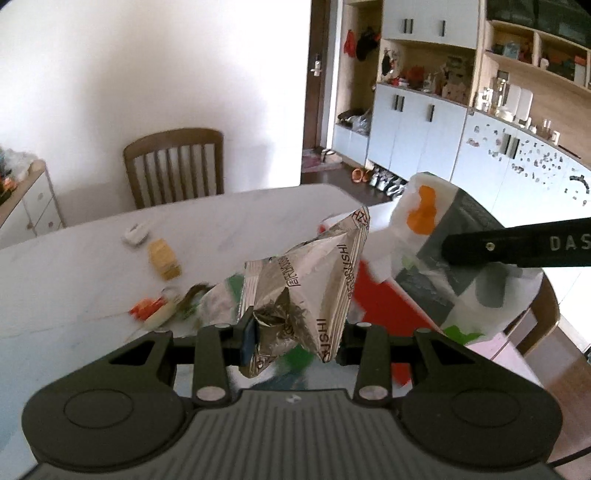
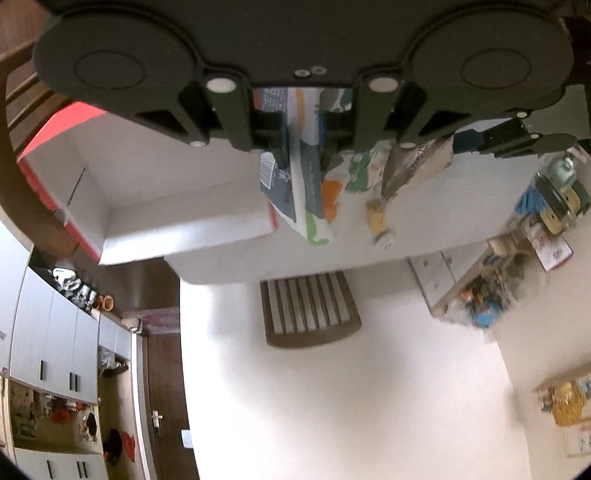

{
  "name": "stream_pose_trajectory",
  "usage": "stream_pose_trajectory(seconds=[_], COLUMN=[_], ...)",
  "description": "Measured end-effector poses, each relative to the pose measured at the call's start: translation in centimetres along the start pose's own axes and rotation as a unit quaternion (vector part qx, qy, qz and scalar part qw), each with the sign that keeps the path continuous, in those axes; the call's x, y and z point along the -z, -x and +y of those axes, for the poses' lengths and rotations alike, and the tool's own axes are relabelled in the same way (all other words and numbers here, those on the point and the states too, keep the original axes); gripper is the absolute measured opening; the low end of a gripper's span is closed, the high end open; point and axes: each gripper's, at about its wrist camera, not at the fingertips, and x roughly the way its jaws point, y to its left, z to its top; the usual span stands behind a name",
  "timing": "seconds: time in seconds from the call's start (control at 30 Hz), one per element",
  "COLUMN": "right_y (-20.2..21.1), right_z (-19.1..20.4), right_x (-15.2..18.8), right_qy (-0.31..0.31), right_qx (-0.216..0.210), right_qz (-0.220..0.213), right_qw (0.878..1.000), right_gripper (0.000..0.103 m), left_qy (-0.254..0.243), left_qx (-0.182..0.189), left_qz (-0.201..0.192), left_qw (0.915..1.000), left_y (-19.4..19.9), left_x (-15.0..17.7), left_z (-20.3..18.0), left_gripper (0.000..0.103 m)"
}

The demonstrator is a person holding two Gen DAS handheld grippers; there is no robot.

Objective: Organize objects
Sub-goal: 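Carry both packets into the red shoebox and open both tools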

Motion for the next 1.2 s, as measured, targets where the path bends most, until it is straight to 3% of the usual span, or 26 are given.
stream_pose_trajectory(seconds=[0.13,0.47,0.67,1.2], right_y=[0.7,-0.1,-2.4,-8.4], right_z=[-3.4,-11.3,-14.1,-19.0], right_x=[-0.9,-1.6,-2.0,-1.9], right_qy=[-0.003,-0.011,-0.012,0.01], right_qx=[0.002,0.015,0.034,0.045], right_qz=[-0.007,0.01,0.055,0.062], right_qw=[1.0,1.0,0.998,0.997], right_gripper=[0.013,0.013,0.013,0.012], left_qy=[-0.018,-0.035,-0.034,-0.047], left_qx=[0.0,0.017,0.022,-0.002], left_qz=[-0.003,0.031,0.069,0.152], left_qw=[0.9998,0.9987,0.9968,0.9872], left_y=[-1.0,-6.3,-10.3,-19.3], left_x=[-1.7,-4.5,-5.6,-6.7], left_z=[-4.0,-12.0,-13.9,-16.5], left_gripper=[0.038,0.038,0.038,0.038])
